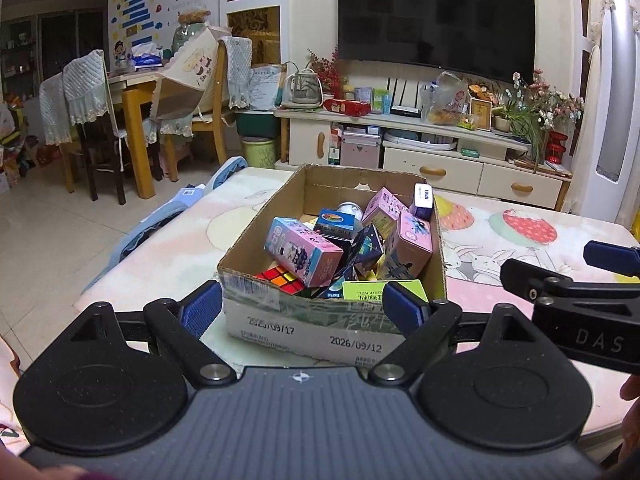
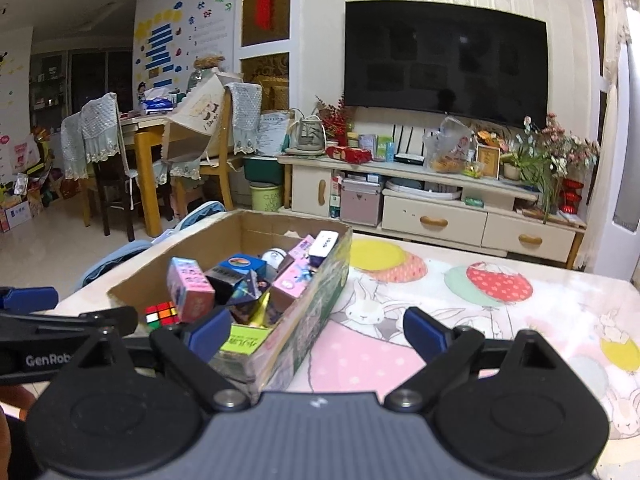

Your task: Organize rigid objects

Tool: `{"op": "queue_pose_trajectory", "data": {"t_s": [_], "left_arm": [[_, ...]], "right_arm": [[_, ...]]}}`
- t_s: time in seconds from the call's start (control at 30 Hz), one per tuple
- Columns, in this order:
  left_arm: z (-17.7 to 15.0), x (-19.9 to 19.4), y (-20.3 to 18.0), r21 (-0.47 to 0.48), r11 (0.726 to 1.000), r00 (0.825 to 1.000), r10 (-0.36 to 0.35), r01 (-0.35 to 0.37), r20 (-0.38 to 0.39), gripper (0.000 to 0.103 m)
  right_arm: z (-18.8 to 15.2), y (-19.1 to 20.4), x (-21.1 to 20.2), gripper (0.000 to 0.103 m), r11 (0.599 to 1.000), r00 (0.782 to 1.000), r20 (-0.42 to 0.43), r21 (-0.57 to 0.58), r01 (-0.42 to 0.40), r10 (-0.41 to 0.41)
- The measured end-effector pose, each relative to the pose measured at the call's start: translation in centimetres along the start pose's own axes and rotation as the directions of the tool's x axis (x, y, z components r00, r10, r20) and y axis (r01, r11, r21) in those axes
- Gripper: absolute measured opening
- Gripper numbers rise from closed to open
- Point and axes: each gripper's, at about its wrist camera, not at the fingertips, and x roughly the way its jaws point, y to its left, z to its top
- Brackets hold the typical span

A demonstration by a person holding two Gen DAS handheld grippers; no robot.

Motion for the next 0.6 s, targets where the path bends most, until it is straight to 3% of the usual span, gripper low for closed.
{"op": "queue_pose_trajectory", "data": {"t_s": [0.6], "left_arm": [[-0.8, -0.6, -0.2, -0.011, 1.000, 0.999, 0.020, -0.019, 0.050, 0.103]], "right_arm": [[-0.6, 2.0, -2.0, 0.094, 0.999, 0.999, 0.037, -0.047, 0.011, -0.009]]}}
